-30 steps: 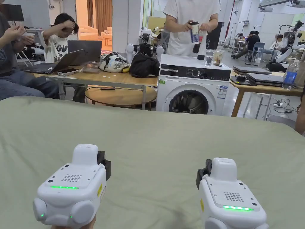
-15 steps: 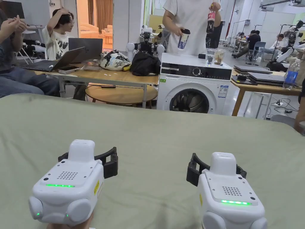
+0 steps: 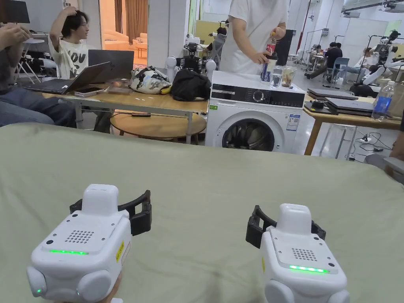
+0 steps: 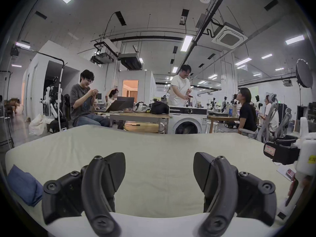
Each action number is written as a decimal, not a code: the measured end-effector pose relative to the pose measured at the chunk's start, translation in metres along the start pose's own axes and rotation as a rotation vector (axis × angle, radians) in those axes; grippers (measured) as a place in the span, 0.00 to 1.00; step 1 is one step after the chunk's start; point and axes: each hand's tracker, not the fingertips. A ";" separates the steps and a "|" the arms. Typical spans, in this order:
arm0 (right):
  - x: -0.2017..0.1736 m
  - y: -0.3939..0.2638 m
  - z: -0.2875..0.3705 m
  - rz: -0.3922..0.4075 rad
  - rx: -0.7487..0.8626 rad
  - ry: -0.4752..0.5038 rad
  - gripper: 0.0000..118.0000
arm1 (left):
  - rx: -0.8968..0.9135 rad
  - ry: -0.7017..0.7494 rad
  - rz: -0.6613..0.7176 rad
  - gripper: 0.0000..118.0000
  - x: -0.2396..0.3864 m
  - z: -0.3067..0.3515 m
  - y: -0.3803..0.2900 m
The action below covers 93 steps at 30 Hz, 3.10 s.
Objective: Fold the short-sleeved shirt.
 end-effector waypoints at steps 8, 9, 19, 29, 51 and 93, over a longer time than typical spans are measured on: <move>-0.007 0.006 0.006 -0.032 0.002 -0.021 0.65 | -0.048 0.050 -0.068 0.71 -0.001 -0.004 0.000; -0.006 0.006 0.007 -0.053 0.007 0.000 0.65 | -0.047 0.049 -0.069 0.71 -0.002 -0.003 -0.001; 0.000 0.013 0.001 -0.180 -0.083 0.007 0.67 | -0.031 0.054 -0.067 0.70 -0.004 0.004 -0.003; -0.001 0.012 -0.001 -0.200 -0.099 0.035 0.72 | -0.028 0.055 -0.054 0.70 -0.005 0.006 -0.005; -0.004 0.012 -0.013 -0.186 -0.146 0.029 0.72 | -0.067 0.037 -0.083 0.71 -0.005 -0.001 -0.008; -0.006 0.002 -0.016 -0.020 -0.023 -0.008 0.72 | -0.047 0.055 -0.096 0.71 0.001 -0.004 -0.005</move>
